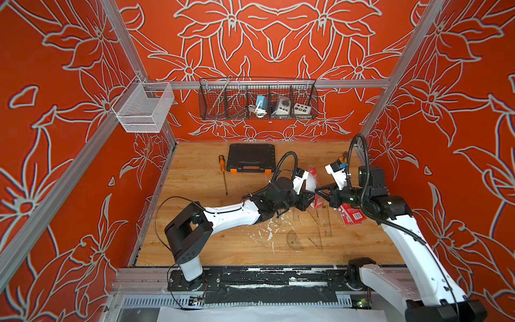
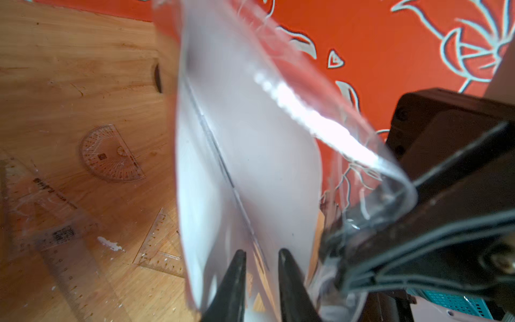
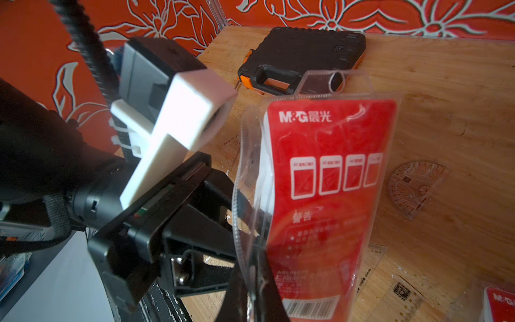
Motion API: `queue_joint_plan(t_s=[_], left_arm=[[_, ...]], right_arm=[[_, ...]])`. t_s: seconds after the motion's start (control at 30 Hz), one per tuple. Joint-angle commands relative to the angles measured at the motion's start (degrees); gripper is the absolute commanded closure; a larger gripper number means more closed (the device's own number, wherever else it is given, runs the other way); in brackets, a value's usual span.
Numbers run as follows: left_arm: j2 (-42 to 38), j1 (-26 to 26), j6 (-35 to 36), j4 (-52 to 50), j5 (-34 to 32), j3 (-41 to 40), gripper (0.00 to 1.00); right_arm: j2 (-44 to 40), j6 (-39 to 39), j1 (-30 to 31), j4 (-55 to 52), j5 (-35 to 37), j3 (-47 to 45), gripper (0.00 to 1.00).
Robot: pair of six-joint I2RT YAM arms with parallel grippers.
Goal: Open the ruler set and take out the ruler
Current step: Take out the ruler from the ruler set bag.
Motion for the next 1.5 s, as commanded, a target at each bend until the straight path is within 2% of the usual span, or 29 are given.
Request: queue_joint_plan(t_s=[0.0,0.43,0.73,0.97,1.47], left_arm=[[-2.5,0.5,-0.3,0.9,0.6,-1.1,0.72],[1.1,1.0,-2.0,1.7,2.4,2.0,0.75],[2.7,4.0,-7.6,7.9,5.9,0.9,0.8],[-0.1,5.5,-8.9,10.8,6.6,-3.6,1.0],[-6.7,5.9,-6.8,6.9,4.2,-6.7,1.0]], right_arm=[[0.9,-2.6,0.2,-0.3,-2.7,1.7,1.0],[0.8,-3.4,0.2,0.4,-7.3,2.0,1.0],[0.3,-3.5,0.2,0.8,-10.6,1.6,1.0],[-0.2,-3.4,0.2,0.8,-8.1,1.3,1.0],[-0.8,-0.4,0.3,4.6,-1.5,-0.5,1.0]])
